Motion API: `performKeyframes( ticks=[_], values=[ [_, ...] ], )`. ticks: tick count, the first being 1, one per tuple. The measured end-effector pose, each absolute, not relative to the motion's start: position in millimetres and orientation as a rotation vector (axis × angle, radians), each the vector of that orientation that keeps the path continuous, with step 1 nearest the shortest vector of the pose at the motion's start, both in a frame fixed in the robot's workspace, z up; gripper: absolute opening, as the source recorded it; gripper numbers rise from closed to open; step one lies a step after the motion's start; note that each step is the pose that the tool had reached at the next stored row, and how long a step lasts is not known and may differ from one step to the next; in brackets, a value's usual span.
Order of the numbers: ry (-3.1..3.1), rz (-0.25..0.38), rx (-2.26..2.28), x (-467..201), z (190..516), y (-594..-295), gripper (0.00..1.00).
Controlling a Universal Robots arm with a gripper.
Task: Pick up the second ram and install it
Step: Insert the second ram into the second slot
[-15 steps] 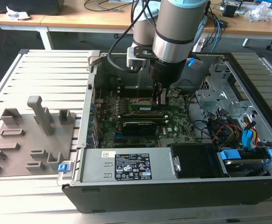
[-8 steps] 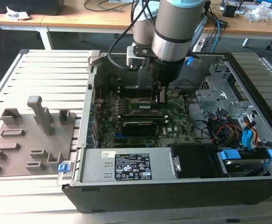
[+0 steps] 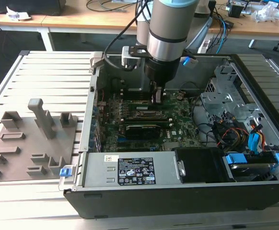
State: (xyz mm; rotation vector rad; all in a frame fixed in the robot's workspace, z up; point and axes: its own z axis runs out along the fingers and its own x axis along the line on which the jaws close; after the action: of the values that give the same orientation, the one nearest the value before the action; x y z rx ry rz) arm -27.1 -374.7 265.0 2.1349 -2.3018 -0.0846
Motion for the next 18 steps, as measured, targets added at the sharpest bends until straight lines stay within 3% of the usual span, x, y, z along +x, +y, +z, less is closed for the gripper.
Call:
performKeyframes(
  ticks=[18],
  values=[
    [-2.302, -0.085, 2.135, -29.4, 236.2, -374.7, 0.14]
  ],
)
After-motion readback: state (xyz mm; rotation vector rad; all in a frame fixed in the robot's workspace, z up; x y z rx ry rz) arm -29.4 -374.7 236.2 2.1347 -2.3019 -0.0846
